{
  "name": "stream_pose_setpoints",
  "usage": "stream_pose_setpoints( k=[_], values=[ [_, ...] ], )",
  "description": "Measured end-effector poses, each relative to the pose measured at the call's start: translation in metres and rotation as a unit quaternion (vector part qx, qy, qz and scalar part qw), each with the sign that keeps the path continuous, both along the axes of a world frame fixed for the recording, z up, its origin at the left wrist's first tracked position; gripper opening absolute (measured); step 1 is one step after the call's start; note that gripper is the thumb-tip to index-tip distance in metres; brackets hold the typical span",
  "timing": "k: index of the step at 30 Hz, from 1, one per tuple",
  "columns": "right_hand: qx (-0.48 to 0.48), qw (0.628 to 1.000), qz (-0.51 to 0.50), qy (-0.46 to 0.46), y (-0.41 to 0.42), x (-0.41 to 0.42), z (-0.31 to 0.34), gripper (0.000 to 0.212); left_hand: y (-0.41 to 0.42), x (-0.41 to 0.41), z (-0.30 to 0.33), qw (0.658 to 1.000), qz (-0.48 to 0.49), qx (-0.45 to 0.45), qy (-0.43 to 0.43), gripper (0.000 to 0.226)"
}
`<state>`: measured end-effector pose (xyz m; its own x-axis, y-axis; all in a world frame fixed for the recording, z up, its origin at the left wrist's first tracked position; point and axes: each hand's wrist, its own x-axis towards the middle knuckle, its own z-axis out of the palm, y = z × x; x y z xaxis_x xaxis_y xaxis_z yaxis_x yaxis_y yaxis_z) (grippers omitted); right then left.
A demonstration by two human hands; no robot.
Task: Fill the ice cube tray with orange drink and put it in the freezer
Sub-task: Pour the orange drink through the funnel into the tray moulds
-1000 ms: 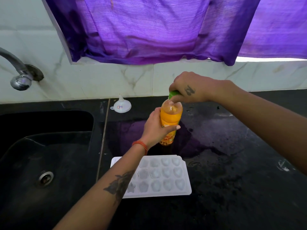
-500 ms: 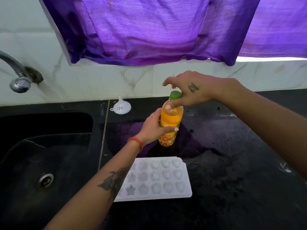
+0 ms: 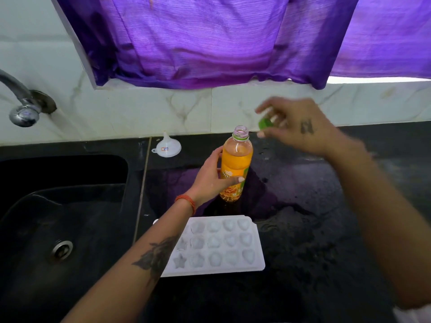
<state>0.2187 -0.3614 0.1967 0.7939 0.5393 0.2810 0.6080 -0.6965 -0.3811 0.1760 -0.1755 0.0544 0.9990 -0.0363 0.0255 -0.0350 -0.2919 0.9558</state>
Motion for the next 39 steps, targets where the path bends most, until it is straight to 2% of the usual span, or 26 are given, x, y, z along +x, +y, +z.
stream_pose_setpoints(
  k=[3,5,7,10,13,14,16,18,21,24,26,28,30,32,33,35,39],
  values=[
    [-0.018,0.989,-0.120,0.086,-0.023,-0.010,-0.096,0.032,0.001,-0.006,-0.010,1.000,0.011,-0.007,0.016,0.075],
    [-0.027,0.974,-0.158,0.161,-0.026,-0.024,-0.152,0.031,0.003,-0.010,-0.014,0.999,0.004,-0.003,0.038,0.074],
    [-0.032,0.966,-0.172,0.193,-0.024,-0.036,-0.188,0.033,0.005,-0.011,-0.015,0.999,0.000,-0.002,0.049,0.074],
    [-0.053,0.964,-0.162,0.204,-0.021,-0.040,-0.206,0.038,0.012,-0.014,-0.016,0.998,-0.009,0.021,0.058,0.072],
    [-0.065,0.965,-0.128,0.219,-0.017,-0.031,-0.194,0.063,0.030,-0.014,-0.017,0.993,-0.025,0.078,0.085,0.065],
    [-0.038,0.968,-0.120,0.218,-0.013,-0.028,-0.187,0.072,0.039,-0.012,-0.017,0.991,-0.025,0.101,0.090,0.062],
    [0.081,0.968,-0.097,0.215,0.000,-0.025,-0.171,0.091,0.058,-0.004,-0.013,0.986,-0.007,0.153,0.070,0.055],
    [0.218,0.947,-0.071,0.224,0.016,-0.023,-0.162,0.107,0.077,0.008,-0.007,0.972,0.027,0.234,0.019,0.049],
    [0.334,0.911,-0.056,0.237,0.042,-0.023,-0.153,0.120,0.101,0.033,0.000,0.919,0.070,0.380,-0.077,0.046],
    [0.389,0.894,-0.075,0.211,0.061,-0.023,-0.154,0.120,0.118,0.060,0.002,0.857,0.068,0.500,-0.109,0.059],
    [0.413,0.884,-0.103,0.194,0.068,-0.023,-0.158,0.113,0.126,0.077,0.002,0.780,0.023,0.621,-0.070,0.074],
    [0.419,0.880,-0.130,0.183,0.072,-0.023,-0.160,0.104,0.135,0.094,0.001,0.685,-0.030,0.727,-0.026,0.084],
    [0.412,0.882,-0.147,0.174,0.073,-0.021,-0.163,0.094,0.142,0.110,-0.003,0.603,-0.078,0.794,-0.006,0.080],
    [0.407,0.884,-0.156,0.171,0.072,-0.018,-0.166,0.088,0.145,0.124,-0.003,0.544,-0.120,0.831,0.010,0.065],
    [0.406,0.884,-0.158,0.170,0.072,-0.017,-0.167,0.089,0.144,0.130,-0.002,0.527,-0.134,0.839,0.022,0.054],
    [0.402,0.886,-0.161,0.167,0.071,-0.015,-0.170,0.084,0.141,0.140,0.003,0.519,-0.153,0.839,0.058,0.034],
    [0.400,0.885,-0.163,0.174,0.072,-0.014,-0.174,0.078,0.140,0.152,0.009,0.518,-0.164,0.834,0.097,0.029]
  ],
)
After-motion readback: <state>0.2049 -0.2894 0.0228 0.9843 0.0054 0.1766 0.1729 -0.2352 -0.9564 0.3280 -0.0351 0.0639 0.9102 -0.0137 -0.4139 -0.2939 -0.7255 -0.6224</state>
